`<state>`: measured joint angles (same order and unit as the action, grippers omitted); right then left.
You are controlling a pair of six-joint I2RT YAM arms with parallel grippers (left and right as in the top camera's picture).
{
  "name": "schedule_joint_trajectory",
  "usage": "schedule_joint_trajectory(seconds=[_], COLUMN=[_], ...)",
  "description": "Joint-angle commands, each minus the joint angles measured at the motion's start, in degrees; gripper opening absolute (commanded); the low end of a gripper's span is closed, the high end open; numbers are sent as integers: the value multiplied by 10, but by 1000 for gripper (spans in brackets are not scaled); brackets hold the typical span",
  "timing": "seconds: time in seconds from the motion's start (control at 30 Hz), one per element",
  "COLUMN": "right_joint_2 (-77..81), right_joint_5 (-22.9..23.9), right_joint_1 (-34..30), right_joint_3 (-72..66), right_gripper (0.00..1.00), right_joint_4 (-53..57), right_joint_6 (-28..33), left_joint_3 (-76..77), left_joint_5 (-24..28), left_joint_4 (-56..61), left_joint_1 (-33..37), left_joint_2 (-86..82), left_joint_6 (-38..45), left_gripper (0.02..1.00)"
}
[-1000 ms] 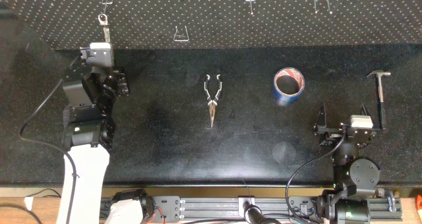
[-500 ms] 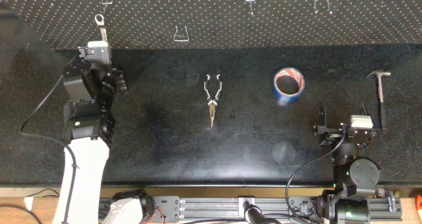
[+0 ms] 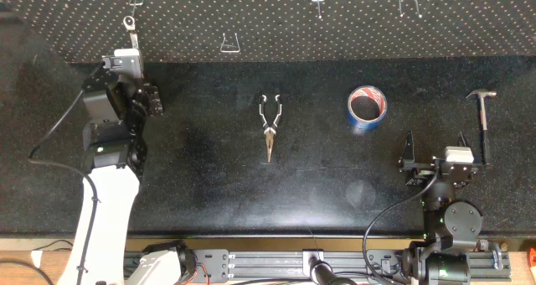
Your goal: Place Tools Onto Pegboard
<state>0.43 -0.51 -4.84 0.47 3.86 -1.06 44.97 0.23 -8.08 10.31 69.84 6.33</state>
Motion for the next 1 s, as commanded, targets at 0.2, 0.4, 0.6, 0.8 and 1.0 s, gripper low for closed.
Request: schedule_joint_trajectory(seconds=[0.2, 0.4, 0.6, 0.8, 1.0], right_joint_2=[-4, -4, -4, -4, -4], right_joint_5=[3, 3, 3, 3, 3], right_joint_1=[3, 3, 3, 3, 3], right_joint_3=[-2, -2, -2, -2, -2], right_gripper=[961, 961, 961, 961, 961], right_joint_4=[3, 3, 3, 3, 3], right_joint_6=[-9, -9, -9, -9, -9], left_joint_3=[59, 60, 62, 63, 222], left_joint_5=[22, 19, 19, -45, -53], left_joint_4=[6, -45, -159, -330, -444], left_joint_1=[2, 2, 2, -243, -407], left_joint_2=[66, 29, -116, -56, 172], left_joint_6=[1, 1, -24, -284, -406], left_gripper=[71, 996, 996, 998, 998])
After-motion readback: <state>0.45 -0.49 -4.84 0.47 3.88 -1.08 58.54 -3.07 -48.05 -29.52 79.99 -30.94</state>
